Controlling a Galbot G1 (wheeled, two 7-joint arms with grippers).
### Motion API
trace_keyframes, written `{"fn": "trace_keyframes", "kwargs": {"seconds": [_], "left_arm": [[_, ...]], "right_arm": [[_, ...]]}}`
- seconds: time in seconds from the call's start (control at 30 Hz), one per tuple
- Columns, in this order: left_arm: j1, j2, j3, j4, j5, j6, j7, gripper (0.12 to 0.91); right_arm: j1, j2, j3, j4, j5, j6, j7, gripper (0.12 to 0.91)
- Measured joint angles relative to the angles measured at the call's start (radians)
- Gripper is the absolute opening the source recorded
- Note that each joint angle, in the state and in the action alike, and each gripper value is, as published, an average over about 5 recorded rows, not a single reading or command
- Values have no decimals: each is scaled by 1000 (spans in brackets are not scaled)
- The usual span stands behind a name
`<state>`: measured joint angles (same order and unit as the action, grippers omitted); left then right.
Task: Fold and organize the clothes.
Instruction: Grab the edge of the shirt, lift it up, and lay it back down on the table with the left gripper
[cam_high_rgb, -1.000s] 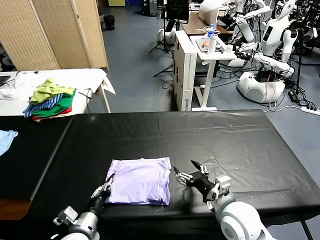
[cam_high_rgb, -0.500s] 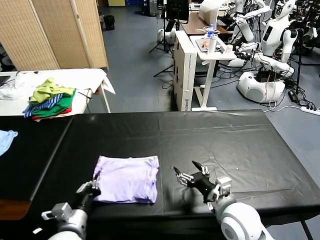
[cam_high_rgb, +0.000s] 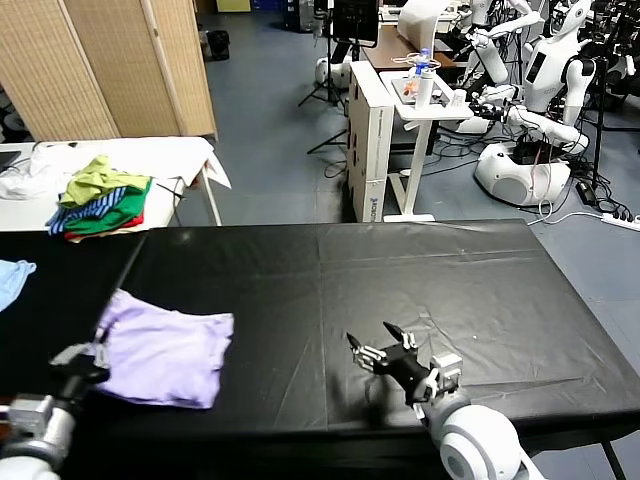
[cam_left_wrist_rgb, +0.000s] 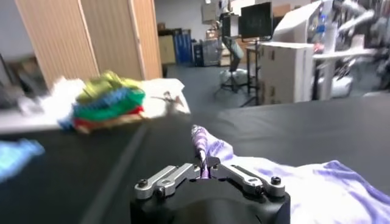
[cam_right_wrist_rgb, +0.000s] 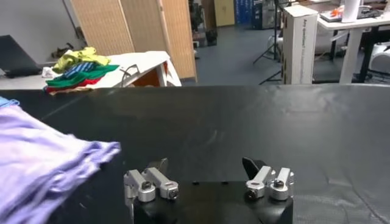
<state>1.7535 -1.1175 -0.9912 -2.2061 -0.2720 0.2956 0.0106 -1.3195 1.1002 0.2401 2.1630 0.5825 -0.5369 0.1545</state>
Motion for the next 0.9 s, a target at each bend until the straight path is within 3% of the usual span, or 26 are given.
{"fn": "trace_keyframes", "kwargs": {"seconds": [0.2,0.37,0.67,0.9], "left_arm": [[31,4,-17,-89,56,11,-76,180],[20,-79,98,-171,20,57,-114,180],[-41,-254,382,-139,-37,73,-110,180],[-106,-336,529,-50,-42,72,-105,180]], "right_arm": [[-15,10,-2,-7,-14,8,-4,907],[-30,12,0,-6,-24,8,-4,907],[-35,4,2,-2,-36,2,-2,907],[-39,-4,4,0,-43,0,-1,907]]}}
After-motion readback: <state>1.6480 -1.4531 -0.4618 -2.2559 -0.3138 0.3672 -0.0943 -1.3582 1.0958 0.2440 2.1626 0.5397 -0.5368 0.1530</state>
